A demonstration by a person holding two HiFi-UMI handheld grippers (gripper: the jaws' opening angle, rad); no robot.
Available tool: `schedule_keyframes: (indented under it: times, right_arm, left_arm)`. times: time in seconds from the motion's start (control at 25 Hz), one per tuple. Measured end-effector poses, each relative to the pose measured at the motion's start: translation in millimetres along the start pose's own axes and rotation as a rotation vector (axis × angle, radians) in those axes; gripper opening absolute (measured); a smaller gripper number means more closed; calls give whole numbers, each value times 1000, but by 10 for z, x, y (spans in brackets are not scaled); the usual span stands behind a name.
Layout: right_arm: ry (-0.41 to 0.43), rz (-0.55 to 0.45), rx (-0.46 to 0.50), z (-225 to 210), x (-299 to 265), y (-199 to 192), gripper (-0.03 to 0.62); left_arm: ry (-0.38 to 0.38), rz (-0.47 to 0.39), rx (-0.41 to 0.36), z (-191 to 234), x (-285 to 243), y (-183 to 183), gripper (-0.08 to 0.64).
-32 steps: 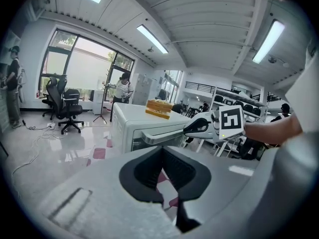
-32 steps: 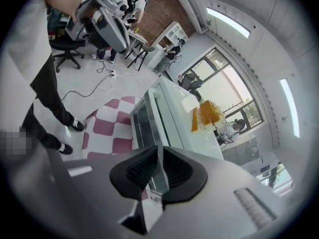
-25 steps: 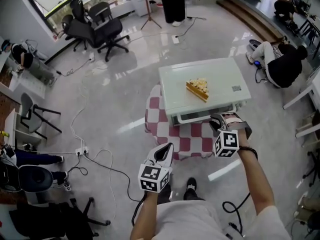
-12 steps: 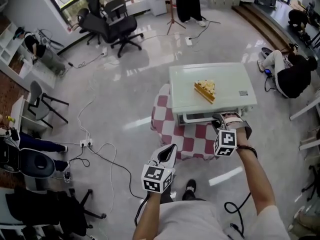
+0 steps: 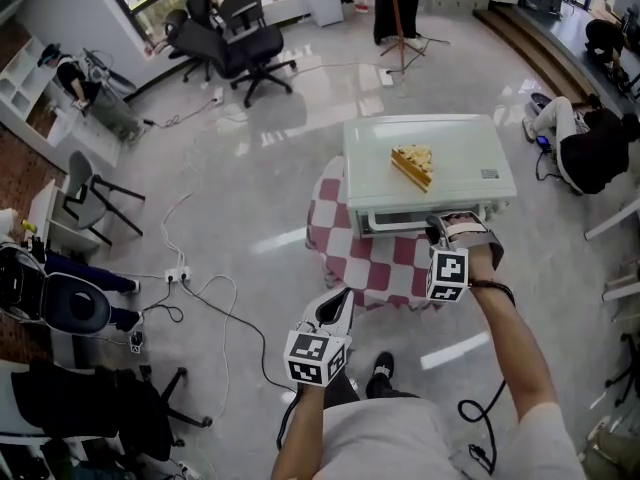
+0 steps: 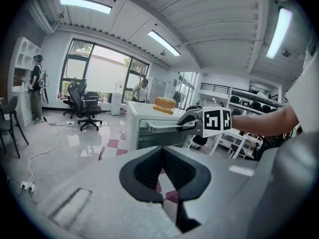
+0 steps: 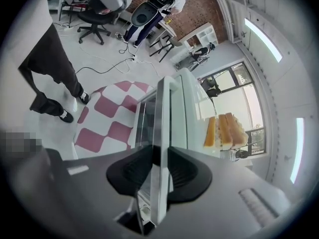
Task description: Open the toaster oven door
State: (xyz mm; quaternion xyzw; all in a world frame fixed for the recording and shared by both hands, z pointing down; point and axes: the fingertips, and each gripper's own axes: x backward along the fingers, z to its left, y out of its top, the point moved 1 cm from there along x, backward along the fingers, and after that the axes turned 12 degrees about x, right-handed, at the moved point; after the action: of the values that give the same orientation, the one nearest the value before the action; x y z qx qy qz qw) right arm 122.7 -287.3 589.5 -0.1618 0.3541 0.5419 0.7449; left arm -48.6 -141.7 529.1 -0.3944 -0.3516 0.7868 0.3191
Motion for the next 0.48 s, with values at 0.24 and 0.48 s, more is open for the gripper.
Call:
schedule_keyframes:
  times: [0.24,0.48]
  right_arm:
    - [-18,18,5,20,-2,2,95]
    - [-33,43,4,103,66,22,95]
  left_arm:
    - [-9,-32,16,-97,121,-70,3]
    - [-10,-22,1,-157,232,-181,3]
